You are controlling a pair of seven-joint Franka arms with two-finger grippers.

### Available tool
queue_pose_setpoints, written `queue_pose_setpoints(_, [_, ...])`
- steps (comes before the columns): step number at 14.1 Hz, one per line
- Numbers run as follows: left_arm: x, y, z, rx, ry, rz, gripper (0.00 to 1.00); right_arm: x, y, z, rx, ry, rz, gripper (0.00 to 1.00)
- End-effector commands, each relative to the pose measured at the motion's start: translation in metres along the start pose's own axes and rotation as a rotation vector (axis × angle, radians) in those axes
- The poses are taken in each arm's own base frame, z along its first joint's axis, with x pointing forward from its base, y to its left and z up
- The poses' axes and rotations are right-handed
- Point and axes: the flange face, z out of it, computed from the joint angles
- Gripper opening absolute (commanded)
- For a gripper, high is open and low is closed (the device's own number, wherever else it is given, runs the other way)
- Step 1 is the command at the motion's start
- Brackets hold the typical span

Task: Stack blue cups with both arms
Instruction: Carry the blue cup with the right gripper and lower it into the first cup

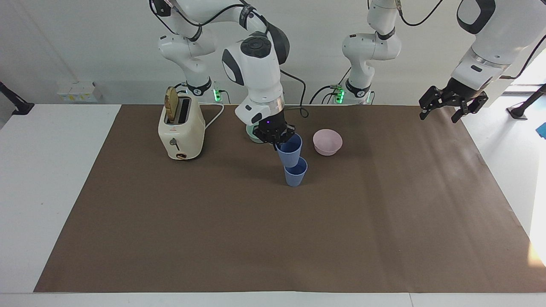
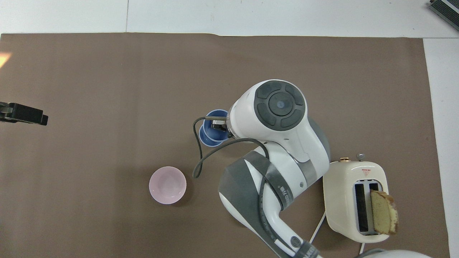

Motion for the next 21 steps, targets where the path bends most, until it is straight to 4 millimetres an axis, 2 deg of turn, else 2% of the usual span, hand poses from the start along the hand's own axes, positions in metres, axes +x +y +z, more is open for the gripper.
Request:
queue_pose_setpoints(1, [-0.003,0.000,-0.003,0.019,-0.009,0.012,1.00,0.008,-0.007,0.011,-0.011,0.010,0.011,0.00])
queue_pose_setpoints(7, [-0.003,0.000,-0.003,0.019,-0.009,0.010,1.00,0.014,-0.006,0.022,-0.002,0.025,0.011,0.00])
queue_pose_setpoints(11, [-0.003,0.000,-0.003,0.019,-0.008,0.012,1.00,0.019,-0.008,0.061,-0.025,0.030,0.022,0.00])
queue_pose_setpoints(13, [-0.003,-0.001,-0.003,0.019,-0.008,0.010,1.00,0.019,-0.002,0.074,-0.036,0.018,0.029,0.00])
queue_pose_setpoints(16, [-0.003,0.000,-0.003,0.019,-0.008,0.012,1.00,0.015,-0.007,0.089,-0.033,0.004,0.030,0.00])
queue_pose_setpoints(17, [-0.003,0.000,-0.003,0.019,-0.008,0.012,1.00,0.015,-0.006,0.089,-0.029,-0.001,0.039,0.04])
queue_pose_setpoints(18, [-0.003,0.000,-0.003,0.019,-0.008,0.012,1.00,0.015,-0.006,0.090,-0.028,0.001,0.040,0.81])
queue_pose_setpoints(19, [-0.003,0.000,-0.003,0.019,-0.008,0.012,1.00,0.014,-0.007,0.089,-0.036,0.007,0.027,1.00])
queue_pose_setpoints(21, [-0.003,0.000,-0.003,0.019,-0.008,0.012,1.00,0.010,-0.011,0.088,-0.054,0.013,0.010,1.00])
